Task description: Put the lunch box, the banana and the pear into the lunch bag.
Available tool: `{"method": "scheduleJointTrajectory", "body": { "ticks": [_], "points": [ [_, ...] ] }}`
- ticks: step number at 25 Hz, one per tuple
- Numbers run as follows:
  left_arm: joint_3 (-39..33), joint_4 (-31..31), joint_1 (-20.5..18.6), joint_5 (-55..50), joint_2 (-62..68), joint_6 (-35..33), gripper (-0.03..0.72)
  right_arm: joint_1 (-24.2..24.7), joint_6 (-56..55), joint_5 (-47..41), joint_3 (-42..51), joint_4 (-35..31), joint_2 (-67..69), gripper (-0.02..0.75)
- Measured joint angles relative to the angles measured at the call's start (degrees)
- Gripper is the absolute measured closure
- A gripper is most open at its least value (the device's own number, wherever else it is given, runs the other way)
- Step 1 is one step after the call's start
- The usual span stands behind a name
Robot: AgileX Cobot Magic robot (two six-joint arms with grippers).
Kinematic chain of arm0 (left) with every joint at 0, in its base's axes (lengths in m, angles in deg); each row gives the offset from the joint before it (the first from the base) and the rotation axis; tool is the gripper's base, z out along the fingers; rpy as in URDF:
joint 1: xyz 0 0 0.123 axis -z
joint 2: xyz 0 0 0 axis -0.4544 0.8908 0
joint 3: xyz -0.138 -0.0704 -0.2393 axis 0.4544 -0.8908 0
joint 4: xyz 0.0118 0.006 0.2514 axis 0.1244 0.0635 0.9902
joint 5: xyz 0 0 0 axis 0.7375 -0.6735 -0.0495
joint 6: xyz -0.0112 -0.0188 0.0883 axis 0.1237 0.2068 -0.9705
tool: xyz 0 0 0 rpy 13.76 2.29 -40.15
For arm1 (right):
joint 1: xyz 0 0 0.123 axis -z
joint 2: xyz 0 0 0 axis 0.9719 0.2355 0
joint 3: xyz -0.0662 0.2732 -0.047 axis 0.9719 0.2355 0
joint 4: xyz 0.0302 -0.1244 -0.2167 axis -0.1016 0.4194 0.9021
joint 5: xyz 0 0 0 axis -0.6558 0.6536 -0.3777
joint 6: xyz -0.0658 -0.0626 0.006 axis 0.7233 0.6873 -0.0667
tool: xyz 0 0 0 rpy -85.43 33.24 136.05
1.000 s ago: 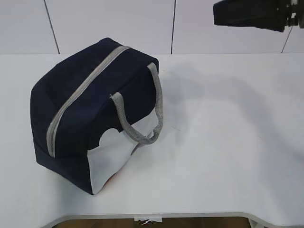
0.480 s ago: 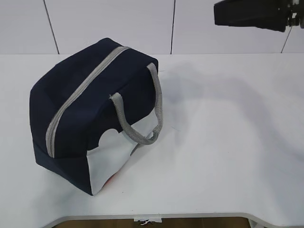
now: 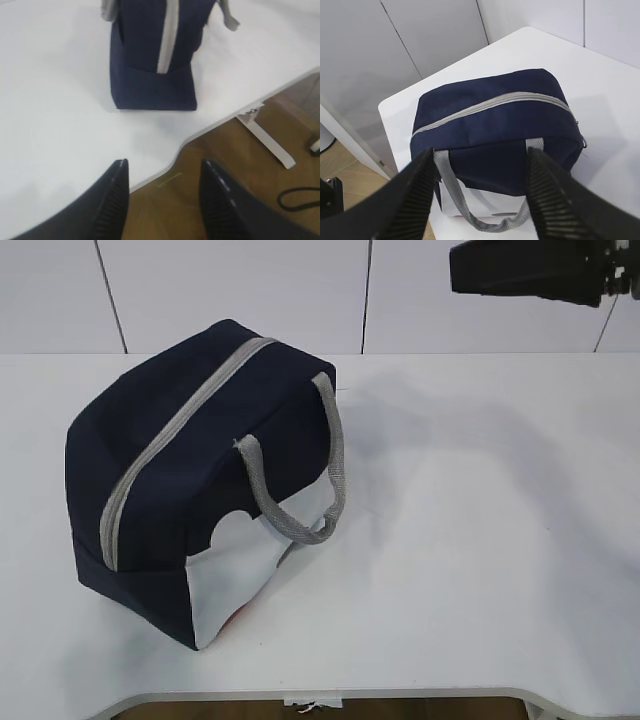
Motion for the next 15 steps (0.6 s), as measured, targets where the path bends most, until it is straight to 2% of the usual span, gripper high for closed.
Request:
{"method": "scheduleJointTrajectory", "body": {
  "ticks": [5,9,12,15],
  "points": [
    [0.00,0.04,-12.71,0.10,0.00,0.00,0.339,0.00,0.00,-1.06,0.00,0.00,0.00,0.283],
    [0.00,-0.09,-20.88,0.10,0.00,0.12,0.351,0.00,0.00,-1.06,0.00,0.00,0.00,0.283],
    [0.00,-0.09,-24.31,0.10,0.00,0.12,0.358,0.00,0.00,-1.06,0.00,0.00,0.00,0.283],
    [0.00,-0.18,-25.37,0.10,0.00,0.12,0.360,0.00,0.00,-1.15,0.00,0.00,0.31,0.283]
  ]
}}
